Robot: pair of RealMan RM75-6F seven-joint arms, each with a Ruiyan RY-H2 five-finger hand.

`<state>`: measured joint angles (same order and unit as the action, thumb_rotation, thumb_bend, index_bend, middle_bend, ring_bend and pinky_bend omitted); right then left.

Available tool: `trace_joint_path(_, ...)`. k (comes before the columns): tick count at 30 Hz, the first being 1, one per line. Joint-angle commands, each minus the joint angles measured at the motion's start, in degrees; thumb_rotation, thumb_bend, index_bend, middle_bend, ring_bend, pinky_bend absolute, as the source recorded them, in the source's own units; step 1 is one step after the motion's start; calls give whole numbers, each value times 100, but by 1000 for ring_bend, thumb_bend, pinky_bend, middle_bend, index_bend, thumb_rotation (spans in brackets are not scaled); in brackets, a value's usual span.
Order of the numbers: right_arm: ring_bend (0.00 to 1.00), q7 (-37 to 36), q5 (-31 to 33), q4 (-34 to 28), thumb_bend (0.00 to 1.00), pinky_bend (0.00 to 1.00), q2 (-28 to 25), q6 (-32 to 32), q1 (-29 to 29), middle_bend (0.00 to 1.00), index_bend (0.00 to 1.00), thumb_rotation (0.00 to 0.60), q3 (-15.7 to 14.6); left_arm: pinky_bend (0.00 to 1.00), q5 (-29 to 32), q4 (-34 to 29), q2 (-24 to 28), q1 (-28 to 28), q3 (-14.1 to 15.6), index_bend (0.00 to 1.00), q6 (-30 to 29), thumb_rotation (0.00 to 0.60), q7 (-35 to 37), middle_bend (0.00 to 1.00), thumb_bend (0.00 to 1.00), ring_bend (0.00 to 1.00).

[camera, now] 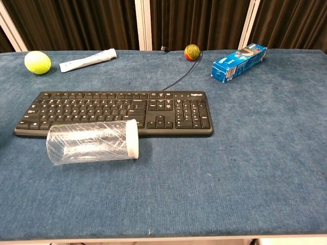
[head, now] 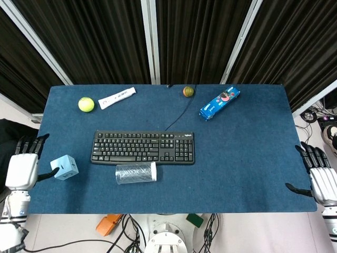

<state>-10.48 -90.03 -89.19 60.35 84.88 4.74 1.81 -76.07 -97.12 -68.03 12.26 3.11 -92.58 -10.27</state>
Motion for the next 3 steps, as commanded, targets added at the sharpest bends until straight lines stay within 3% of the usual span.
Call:
trace_joint_path(1, 0, 28, 8, -28, 83, 0, -4, -4, 2, 0, 0, 600, 4, 66, -308, 72, -85, -360, 211, 101, -330, 600, 81, 147, 123, 97)
trace_joint_path(3, 0, 52, 22, -52, 83, 0, -6, -20, 8, 0, 0, 600, 6, 65, -412, 88, -96, -471, 259, 101, -396, 600, 71, 147, 123, 97)
